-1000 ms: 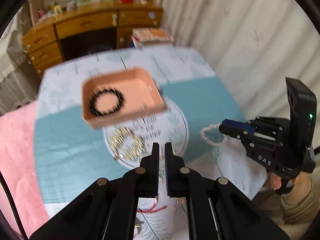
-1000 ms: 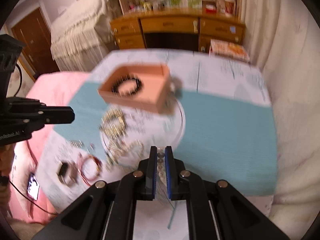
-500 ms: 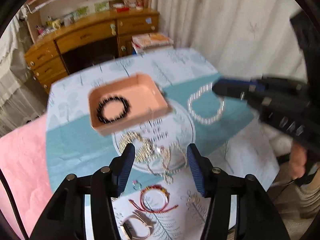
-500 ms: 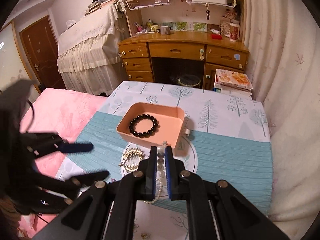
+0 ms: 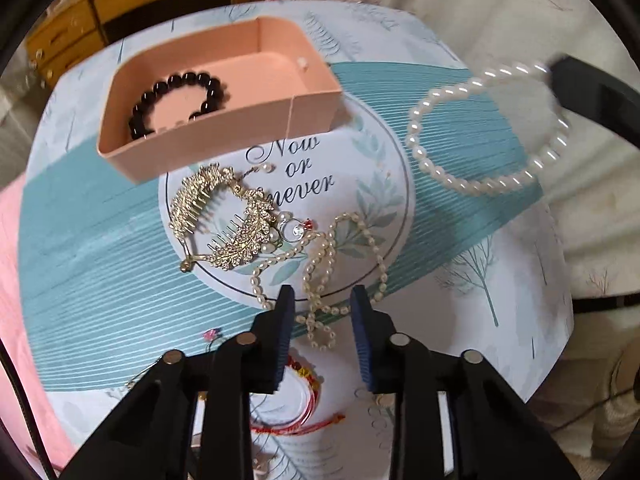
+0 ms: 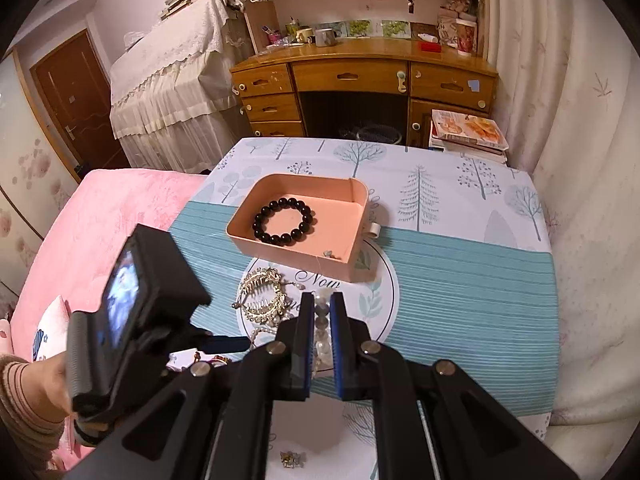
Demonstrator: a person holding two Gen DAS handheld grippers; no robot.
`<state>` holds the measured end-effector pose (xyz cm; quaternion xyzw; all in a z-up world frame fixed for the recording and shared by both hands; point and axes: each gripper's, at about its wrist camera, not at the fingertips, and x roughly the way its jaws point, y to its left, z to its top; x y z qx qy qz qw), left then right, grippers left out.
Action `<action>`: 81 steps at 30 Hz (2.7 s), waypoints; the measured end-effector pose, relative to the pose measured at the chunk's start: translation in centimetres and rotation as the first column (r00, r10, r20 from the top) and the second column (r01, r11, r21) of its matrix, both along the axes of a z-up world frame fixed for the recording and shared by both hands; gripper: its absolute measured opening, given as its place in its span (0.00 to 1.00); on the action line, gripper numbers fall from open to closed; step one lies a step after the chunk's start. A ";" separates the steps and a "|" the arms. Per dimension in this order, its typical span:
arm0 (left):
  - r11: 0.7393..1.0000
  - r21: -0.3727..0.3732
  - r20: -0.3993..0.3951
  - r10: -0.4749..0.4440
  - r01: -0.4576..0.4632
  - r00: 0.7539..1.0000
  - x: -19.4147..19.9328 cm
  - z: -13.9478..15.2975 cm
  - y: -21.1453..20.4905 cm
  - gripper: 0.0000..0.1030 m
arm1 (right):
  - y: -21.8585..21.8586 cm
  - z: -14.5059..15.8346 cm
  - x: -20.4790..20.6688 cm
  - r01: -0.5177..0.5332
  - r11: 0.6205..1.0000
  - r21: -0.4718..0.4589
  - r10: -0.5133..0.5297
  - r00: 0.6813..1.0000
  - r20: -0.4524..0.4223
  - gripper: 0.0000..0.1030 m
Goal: Organize jewelry
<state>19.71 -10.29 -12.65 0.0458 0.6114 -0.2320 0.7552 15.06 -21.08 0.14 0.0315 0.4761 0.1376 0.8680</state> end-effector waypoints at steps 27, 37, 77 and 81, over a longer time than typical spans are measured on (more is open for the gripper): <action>0.993 0.051 -0.043 0.109 -0.107 0.993 1.3 -3.2 -1.0 0.12 | -1.6 -2.4 -0.1 0.021 0.999 0.026 -0.019 0.998 -0.058 0.07; 0.985 -0.003 -0.095 0.171 -0.172 0.981 1.9 -3.8 0.6 0.09 | -2.2 -3.0 -0.2 0.031 0.999 0.033 -0.029 0.996 -0.080 0.07; 0.964 -0.190 0.378 0.245 -0.184 0.893 4.6 23.5 4.1 0.03 | 3.1 6.9 6.0 0.001 0.994 0.110 -0.015 0.992 0.126 0.08; 0.960 -0.189 0.400 0.269 -0.208 0.876 6.2 24.3 4.2 0.03 | 3.7 5.7 8.2 0.025 0.994 0.107 -0.037 0.993 0.115 0.08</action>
